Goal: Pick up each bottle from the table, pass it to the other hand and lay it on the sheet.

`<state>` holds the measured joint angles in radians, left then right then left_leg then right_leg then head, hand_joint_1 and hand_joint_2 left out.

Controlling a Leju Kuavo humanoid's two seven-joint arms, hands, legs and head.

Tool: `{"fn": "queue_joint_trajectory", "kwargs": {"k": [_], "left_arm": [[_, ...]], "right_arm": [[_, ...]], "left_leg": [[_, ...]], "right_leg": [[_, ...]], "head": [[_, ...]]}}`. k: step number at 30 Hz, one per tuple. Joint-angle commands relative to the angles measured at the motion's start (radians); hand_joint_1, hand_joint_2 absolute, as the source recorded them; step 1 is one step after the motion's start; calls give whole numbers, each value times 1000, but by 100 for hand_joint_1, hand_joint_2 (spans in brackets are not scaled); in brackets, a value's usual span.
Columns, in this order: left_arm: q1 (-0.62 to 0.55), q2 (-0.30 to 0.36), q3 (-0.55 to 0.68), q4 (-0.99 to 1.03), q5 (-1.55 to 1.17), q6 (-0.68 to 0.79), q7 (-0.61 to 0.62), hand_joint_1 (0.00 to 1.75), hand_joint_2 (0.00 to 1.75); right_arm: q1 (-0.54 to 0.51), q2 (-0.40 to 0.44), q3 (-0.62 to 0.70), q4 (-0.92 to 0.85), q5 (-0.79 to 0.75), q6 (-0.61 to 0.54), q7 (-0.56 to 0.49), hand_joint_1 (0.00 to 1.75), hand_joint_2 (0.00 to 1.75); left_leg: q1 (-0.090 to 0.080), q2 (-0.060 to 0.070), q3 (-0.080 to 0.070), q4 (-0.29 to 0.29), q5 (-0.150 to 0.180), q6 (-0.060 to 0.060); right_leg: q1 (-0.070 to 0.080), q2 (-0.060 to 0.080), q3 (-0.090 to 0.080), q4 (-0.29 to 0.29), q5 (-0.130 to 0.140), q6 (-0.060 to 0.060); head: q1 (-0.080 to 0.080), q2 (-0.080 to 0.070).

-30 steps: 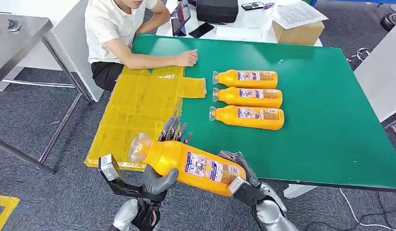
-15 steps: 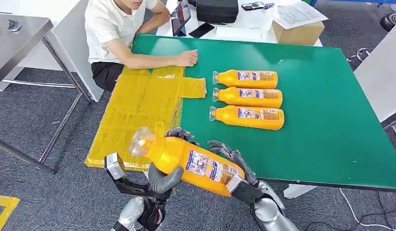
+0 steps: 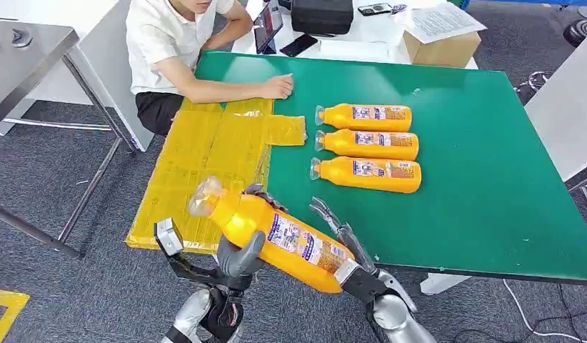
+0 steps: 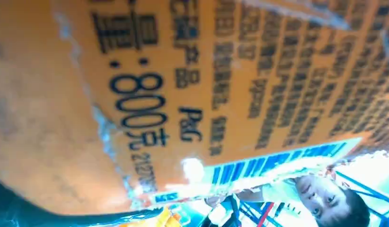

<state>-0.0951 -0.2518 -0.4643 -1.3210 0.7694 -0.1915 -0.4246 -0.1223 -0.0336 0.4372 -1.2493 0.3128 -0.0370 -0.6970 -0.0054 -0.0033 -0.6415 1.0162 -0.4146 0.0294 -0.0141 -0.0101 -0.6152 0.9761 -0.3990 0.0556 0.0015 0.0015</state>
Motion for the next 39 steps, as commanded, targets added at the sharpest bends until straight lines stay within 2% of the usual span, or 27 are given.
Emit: {"fn": "queue_joint_trajectory", "kwargs": {"k": [1, 2, 3, 4, 5, 6, 7, 8, 9, 12, 16, 17, 18, 19, 21, 22, 24, 29, 30, 31, 33, 34, 36, 37, 39], "left_arm": [[-8, 18, 88, 23, 33, 103, 24, 175, 175], [-3, 24, 110, 5, 35, 123, 26, 175, 175], [-2, 31, 125, -6, 9, 154, 13, 175, 175], [-3, 40, 134, -17, -52, 210, -15, 175, 175], [-8, 54, 142, -25, -162, 309, -46, 175, 175], [-14, 62, 147, -24, -245, 382, -68, 175, 175], [-19, 66, 157, -22, -275, 406, -70, 175, 175], [-20, 66, 175, -23, -313, 437, -81, 175, 175], [-21, 67, 188, -27, -326, 443, -82, 175, 175], [-18, 59, 217, -41, -328, 441, -71, 175, 175], [-21, 48, 240, -56, -267, 406, -21, 175, 175], [-21, 48, 240, -56, -267, 406, -21, 175, 175], [-24, 42, 248, -57, -252, 405, -13, 175, 175], [-25, 41, 250, -57, -248, 404, -10, 175, 175], [-38, 41, 254, -43, -285, 467, -13, 175, 175], [-54, 51, 240, -18, -377, 546, -37, 175, 175], [-54, 51, 240, -18, -377, 546, -37, 175, 175], [-68, 54, 232, 5, -413, 573, -48, 175, 175], [-89, 68, 214, 49, -562, 707, -86, 175, 175], [-98, 65, 215, 64, -583, 730, -86, 175, 175], [-120, 76, 212, 110, -615, 745, -79, 175, 175], [-137, 85, 198, 141, -692, 800, -89, 175, 175], [-171, 99, 177, 212, -853, 890, -77, 175, 175], [-184, 100, 186, 238, -936, 890, -55, 175, 175], [-216, 107, 196, 303, -1166, 890, 11, 175, 175]], "right_arm": [[4, 43, -26, 32, -32, -37, -1, 0, 175], [16, 59, -49, 20, -33, -64, -1, 0, 175], [27, 73, -71, 2, -33, -106, -1, 0, 175], [40, 88, -97, -20, -31, -165, -1, 0, 0], [62, 110, -140, -66, -37, -256, -1, 0, 0], [81, 120, -166, -112, -25, -349, -1, 0, 0], [92, 124, -185, -145, -36, -397, -1, 0, 0], [107, 123, -203, -215, -80, -499, -1, 0, 0], [114, 118, -216, -251, -91, -551, -1, 0, 0], [130, 127, -267, -350, -118, -661, -1, 0, 0], [148, 220, -435, -463, -38, -661, -1, 0, 0], [148, 220, -435, -463, -38, -661, -1, 0, 0], [147, 251, -488, -486, -41, -661, -1, 0, 0], [147, 257, -499, -489, -43, -661, -1, 0, 0], [146, 288, -561, -520, -20, -661, -1, 0, 0], [147, 293, -578, -530, -21, -661, -1, 0, 0], [147, 293, -578, -530, -21, -661, -1, 0, 0], [148, 300, -587, -534, -18, -661, -1, 0, 0], [152, 302, -590, -532, -31, -661, -1, 0, 0], [152, 298, -586, -526, -43, -661, -1, 0, 0], [149, 301, -581, -514, -41, -661, -1, 0, 0], [148, 300, -571, -503, -46, -661, -1, 0, 0], [146, 286, -536, -470, -72, -661, -1, 0, 0], [147, 281, -523, -459, -69, -661, -1, 0, 0], [142, 267, -494, -436, -71, -661, -1, 0, 0]], "left_leg": [[1, 2, 7, -1, -2, -2], [1, 1, 4, -1, -1, -1], [1, 2, 7, -1, -2, -2], [1, 3, 10, -1, -4, -3], [1, 2, 6, -1, -2, -2], [1, 3, 9, -1, -4, -3], [1, 3, 4, -1, -2, -2], [1, 3, 7, -1, -3, -3], [0, 0, 2, 0, -1, -2], [0, 3, 6, -1, -3, -2], [1, 1, 8, 2, -5, -3], [1, 2, 16, 2, -8, -5], [2, 0, 16, 4, -9, -5], [0, 0, 3, 0, -1, -2], [1, -1, 8, 1, -4, -3], [0, -1, 4, 0, -1, -2], [1, 0, 9, 0, -4, -3], [0, -1, 6, -1, -1, -2], [1, 1, 9, -1, -3, -3], [0, 0, 6, -1, -1, -2], [1, -2, 11, -2, -2, -3], [0, -1, 7, -2, -1, -2], [1, -1, 11, -2, -2, -3], [1, 0, 6, -1, -1, -2], [1, 0, 6, -2, 0, -2]], "right_leg": [[1, 2, 6, -1, -2, -2], [1, 1, 3, -1, -1, -2], [1, 2, 6, -1, -2, -2], [1, 3, 8, 0, -3, -3], [1, 3, 5, -1, -2, -2], [1, 4, 7, 0, -3, -3], [1, 3, 3, 0, -2, -2], [1, 3, 5, 1, -3, -3], [0, 0, 1, 1, -2, -2], [0, 3, 4, 1, -2, -2], [0, 0, 6, 4, -5, -4], [1, 1, 14, 5, -9, -6], [2, 0, 15, 5, -10, -6], [0, 0, 2, 1, -1, -2], [1, -1, 8, 1, -4, -4], [0, -2, 3, 1, -2, -2], [1, 0, 8, 1, -4, -3], [0, -1, 5, 0, -2, -2], [1, 0, 8, 0, -3, -3], [0, -1, 5, 0, -2, -2], [1, -2, 10, -1, -3, -3], [0, -1, 6, -1, -2, -2], [1, -1, 10, -1, -3, -4], [1, 0, 5, -1, -1, -2], [1, -1, 5, -2, -1, -2]], "head": [[0, 0], [0, 0], [0, 0], [1, 0], [0, 0], [1, 0], [0, 0], [0, 0], [0, 0], [0, 0], [2, 0], [0, 0], [0, 0], [0, 0], [0, 0], [1, 0], [1, 0], [0, 0], [0, 0], [0, 0], [0, 0], [0, 0], [0, 0], [0, 0], [0, 0]]}}
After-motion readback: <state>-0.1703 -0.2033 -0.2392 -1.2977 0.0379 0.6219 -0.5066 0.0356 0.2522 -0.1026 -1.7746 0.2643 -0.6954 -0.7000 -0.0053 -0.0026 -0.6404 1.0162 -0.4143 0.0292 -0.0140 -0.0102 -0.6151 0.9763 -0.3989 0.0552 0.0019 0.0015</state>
